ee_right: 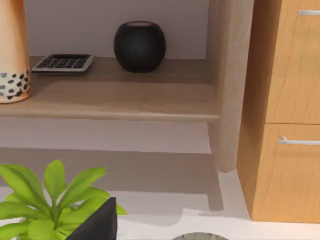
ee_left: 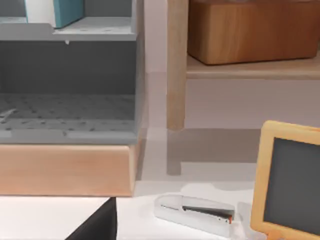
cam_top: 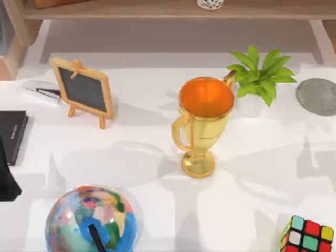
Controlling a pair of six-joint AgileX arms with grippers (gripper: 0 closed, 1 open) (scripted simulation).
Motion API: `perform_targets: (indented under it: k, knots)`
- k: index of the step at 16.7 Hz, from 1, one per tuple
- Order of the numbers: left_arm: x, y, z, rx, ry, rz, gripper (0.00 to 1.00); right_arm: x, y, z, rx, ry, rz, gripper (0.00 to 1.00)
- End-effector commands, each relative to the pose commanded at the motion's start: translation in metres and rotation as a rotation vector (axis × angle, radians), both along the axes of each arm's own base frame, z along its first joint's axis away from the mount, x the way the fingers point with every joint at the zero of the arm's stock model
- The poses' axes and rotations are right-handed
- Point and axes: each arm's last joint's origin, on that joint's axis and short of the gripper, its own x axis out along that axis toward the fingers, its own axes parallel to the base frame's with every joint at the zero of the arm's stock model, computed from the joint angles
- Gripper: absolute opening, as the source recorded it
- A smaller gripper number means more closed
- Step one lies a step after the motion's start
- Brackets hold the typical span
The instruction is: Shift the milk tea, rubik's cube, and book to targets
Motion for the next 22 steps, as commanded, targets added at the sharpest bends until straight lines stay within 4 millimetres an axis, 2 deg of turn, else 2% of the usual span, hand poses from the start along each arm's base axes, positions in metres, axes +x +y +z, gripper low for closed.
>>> perform_targets:
  k: [3, 7, 10, 14, 18, 22]
  knots:
    - [0.0, 0.0, 0.0, 0.0, 0.0, 0.0, 1.0, 0.033, 0.014, 0.018, -0.017, 0.088, 0.017, 1.0]
    - [0.0, 0.0, 0.0, 0.0, 0.0, 0.0, 1.0, 0.096, 0.047, 0.024, -0.064, 0.216, 0.022, 1.0]
    - [0.0, 0.0, 0.0, 0.0, 0.0, 0.0, 1.0, 0.147, 0.085, 0.019, -0.102, 0.262, 0.013, 1.0]
    - [0.0, 0.0, 0.0, 0.0, 0.0, 0.0, 1.0, 0.205, 0.146, 0.008, -0.123, 0.229, -0.011, 1.0]
    - [0.0, 0.0, 0.0, 0.0, 0.0, 0.0, 1.0, 0.244, 0.201, -0.001, -0.094, 0.132, -0.037, 1.0]
    - [0.0, 0.0, 0.0, 0.0, 0.0, 0.0, 1.0, 0.261, 0.236, 0.008, -0.023, 0.016, -0.055, 1.0]
